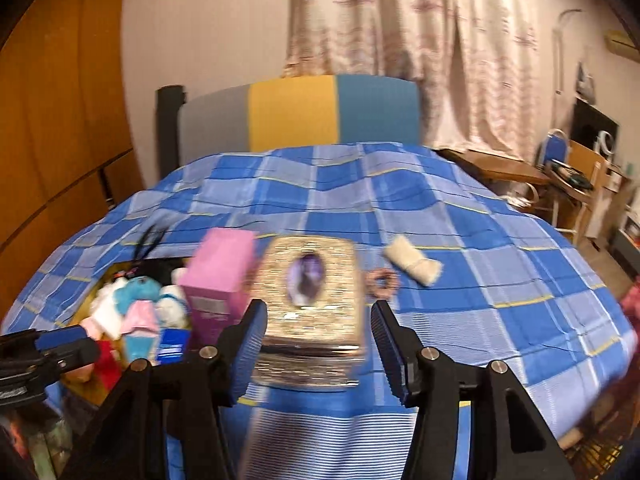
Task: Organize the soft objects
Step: 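Withdraw both tools from the tray toward the remaining items, then reach the right gripper to the beige rolled mesh sponge and grasp it, then grasp the brown satin scrunchie with the left gripper while the right holds the sponge, then carry the scrunchie over the gold tray and open the left gripper, then lower the mesh sponge into the gold tray and open the right gripper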
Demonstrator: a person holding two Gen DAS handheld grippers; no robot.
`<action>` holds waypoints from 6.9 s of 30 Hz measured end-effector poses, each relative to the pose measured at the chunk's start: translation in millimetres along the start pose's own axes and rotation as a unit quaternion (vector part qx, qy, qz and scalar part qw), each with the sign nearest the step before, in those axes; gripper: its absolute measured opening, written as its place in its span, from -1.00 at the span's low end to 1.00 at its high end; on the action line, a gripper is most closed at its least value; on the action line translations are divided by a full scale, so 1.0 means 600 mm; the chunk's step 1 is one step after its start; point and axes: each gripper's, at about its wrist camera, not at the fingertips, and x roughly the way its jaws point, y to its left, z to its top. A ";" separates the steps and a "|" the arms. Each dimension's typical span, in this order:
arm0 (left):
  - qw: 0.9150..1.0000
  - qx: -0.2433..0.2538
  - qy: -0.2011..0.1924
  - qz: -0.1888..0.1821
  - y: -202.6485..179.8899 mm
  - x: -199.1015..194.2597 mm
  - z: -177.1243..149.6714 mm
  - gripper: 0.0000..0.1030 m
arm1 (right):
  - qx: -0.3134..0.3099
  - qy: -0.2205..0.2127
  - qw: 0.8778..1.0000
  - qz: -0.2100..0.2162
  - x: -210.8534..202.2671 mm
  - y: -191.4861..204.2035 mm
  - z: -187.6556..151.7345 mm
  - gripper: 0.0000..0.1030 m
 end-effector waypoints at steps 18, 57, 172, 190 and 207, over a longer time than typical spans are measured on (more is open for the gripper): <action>0.995 0.078 0.045 -0.050 -0.136 0.074 0.016 -0.01 | 0.098 0.111 0.989 0.000 0.206 -0.239 -0.039 0.13; 0.979 0.147 0.123 -0.068 -0.299 0.212 0.186 -0.01 | 0.076 0.219 0.973 0.008 0.375 -0.378 0.013 0.06; 0.985 -0.144 0.073 0.052 0.196 0.020 -0.045 -0.18 | 0.065 0.017 0.983 0.169 0.025 -0.142 0.021 0.06; 0.988 -0.094 -0.021 0.118 0.221 -0.066 -0.061 -0.18 | -0.069 0.155 0.928 0.331 0.080 0.234 -0.041 0.07; 0.970 -0.111 -0.032 0.215 0.263 -0.109 -0.082 -0.18 | 0.003 0.273 0.927 0.256 0.255 0.396 -0.099 0.08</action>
